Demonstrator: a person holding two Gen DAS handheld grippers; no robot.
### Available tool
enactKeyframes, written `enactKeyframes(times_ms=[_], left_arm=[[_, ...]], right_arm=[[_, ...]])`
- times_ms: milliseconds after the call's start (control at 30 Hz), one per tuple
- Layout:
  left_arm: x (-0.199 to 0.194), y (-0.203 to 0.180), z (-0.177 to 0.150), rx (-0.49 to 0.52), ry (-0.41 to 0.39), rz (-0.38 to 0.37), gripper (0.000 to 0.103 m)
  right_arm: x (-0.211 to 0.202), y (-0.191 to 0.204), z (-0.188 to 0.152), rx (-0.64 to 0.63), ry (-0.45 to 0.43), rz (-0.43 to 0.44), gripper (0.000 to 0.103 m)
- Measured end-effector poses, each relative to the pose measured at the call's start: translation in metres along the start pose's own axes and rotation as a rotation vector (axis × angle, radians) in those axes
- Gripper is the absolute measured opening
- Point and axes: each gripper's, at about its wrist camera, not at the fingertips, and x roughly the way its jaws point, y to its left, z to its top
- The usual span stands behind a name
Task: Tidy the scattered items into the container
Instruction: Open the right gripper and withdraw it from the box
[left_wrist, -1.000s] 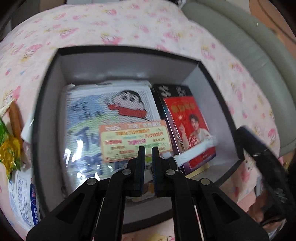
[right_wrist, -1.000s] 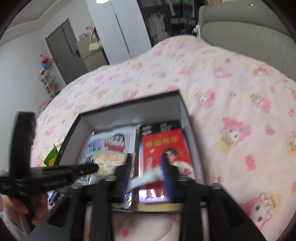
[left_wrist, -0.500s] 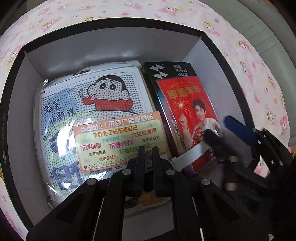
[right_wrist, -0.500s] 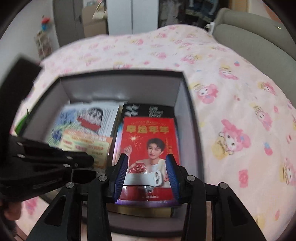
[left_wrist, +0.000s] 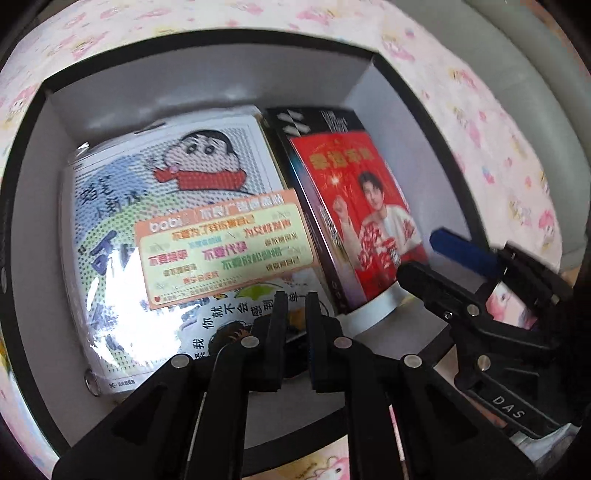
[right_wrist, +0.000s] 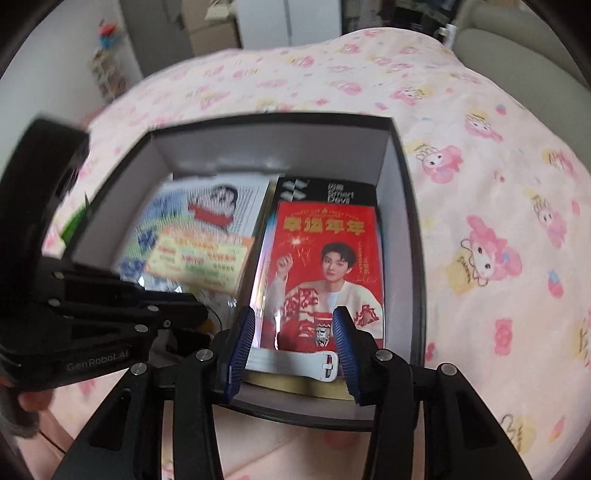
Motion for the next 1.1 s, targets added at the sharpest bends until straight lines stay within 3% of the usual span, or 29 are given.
enactKeyframes(times_ms=[133, 367, 433, 633, 800, 1000, 1100], left_arm=[[-0.021, -0.004, -0.010, 0.014, -0.080, 0.051, 0.018], [-0.091, -0.010, -0.015, 0.005, -0.258, 0.114, 0.035], [-0.106, -0.009, -0.008, -0.004, -0.309, 0.143, 0.046], [-0.157, -0.014, -0.019, -0.028, -0.466, 0.193, 0.074], [-0.202, -0.018, -0.043, -0.047, -0.584, 0.275, 0.076], [-0.247, -0.023, -0.084, -0.035, -0.670, 0.336, 0.096], [-0.263, -0.024, -0.107, -0.043, -0.704, 0.356, 0.098]], right_arm=[[-0.011, 0.004, -0.003, 0.045, -0.027, -0.004, 0.040], [-0.046, 0.022, 0.004, 0.060, -0.090, -0.039, 0.042], [-0.059, 0.028, 0.006, 0.061, -0.117, -0.048, 0.051], [-0.105, 0.049, 0.011, 0.064, -0.193, -0.056, 0.059], [-0.141, 0.067, 0.005, 0.071, -0.273, -0.068, 0.069], [-0.181, 0.094, -0.012, 0.055, -0.354, -0.082, 0.082], [-0.198, 0.106, -0.022, 0.037, -0.378, -0.091, 0.084]])
